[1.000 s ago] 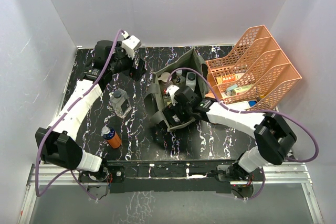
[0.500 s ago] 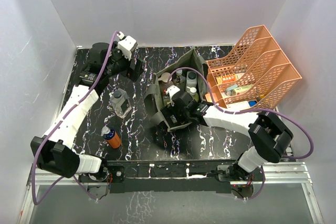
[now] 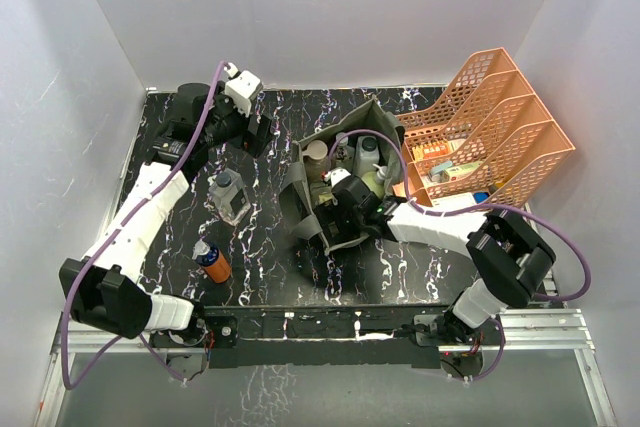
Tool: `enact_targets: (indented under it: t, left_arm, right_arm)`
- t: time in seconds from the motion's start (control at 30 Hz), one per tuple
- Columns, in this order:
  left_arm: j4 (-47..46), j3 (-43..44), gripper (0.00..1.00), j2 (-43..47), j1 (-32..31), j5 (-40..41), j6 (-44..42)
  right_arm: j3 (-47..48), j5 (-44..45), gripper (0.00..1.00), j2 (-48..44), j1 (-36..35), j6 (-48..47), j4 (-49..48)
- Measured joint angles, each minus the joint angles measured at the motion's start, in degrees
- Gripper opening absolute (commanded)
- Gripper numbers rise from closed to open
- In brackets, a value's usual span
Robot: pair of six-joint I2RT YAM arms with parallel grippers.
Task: Place the personal care products into the canvas bag
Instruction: Pick up the care product from the canvas bag.
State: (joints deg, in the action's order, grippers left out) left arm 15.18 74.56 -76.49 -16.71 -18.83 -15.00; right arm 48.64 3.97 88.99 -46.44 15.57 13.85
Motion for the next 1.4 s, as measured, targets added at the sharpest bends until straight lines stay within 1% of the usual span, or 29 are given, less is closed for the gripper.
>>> enact_targets:
  t: [0.3,0.43,0.47,0.57,0.63,0.7,0.77,1.0,1.23,1.4]
  left_arm:
    - [0.09,0.0,0.95,-0.96,0.0,0.31,-0.2]
    - [0.52,0.0,0.95,-1.09,0.0,0.42,-0.46]
    - [0.55,0.0,0.95,-1.09,0.0,0.42,-0.52]
    - [0.74,0.0,0.95,-1.09,0.0,0.44,-0.72]
    - [0.68,0.0,0.95,-1.09,0.0,0.44,-0.87]
    - [0.66,0.0,0.95,-1.09,0.0,0.42,-0.9]
    - [0.5,0.0,0.95,-1.09,0.0,0.42,-0.9]
    - [-0.46,-0.04,0.95,-1.09,0.0,-0.28,-0.87]
    - [-2.73,-0.33,0.95,-1.09,0.0,-1.6,-0.61]
    - [-3.91,-0.33,0.95,-1.09,0.0,-2.14,-0.55]
  right_arm:
    - [-0.63,0.02,0.98,2.43,-0.09,1.25,-2.03]
    - [0.42,0.9,0.84,4.26,-0.28,1.6,-2.1]
    - [0.7,1.03,0.79,4.59,-0.28,1.86,-1.9]
    - [1.86,1.97,0.56,5.25,-0.28,2.89,-1.22]
    - [2.78,2.51,0.35,5.77,-0.2,3.39,-0.46]
    - [4.04,2.71,0.2,6.38,-0.04,3.48,0.66]
    - [5.11,2.78,0.09,6.82,0.11,3.54,1.88]
    - [9.22,2.75,0.08,6.97,0.55,3.19,8.59]
    - [16.79,3.34,0.08,6.99,1.53,2.8,17.44]
    - [20.02,4.02,0.08,6.99,1.92,2.21,20.63]
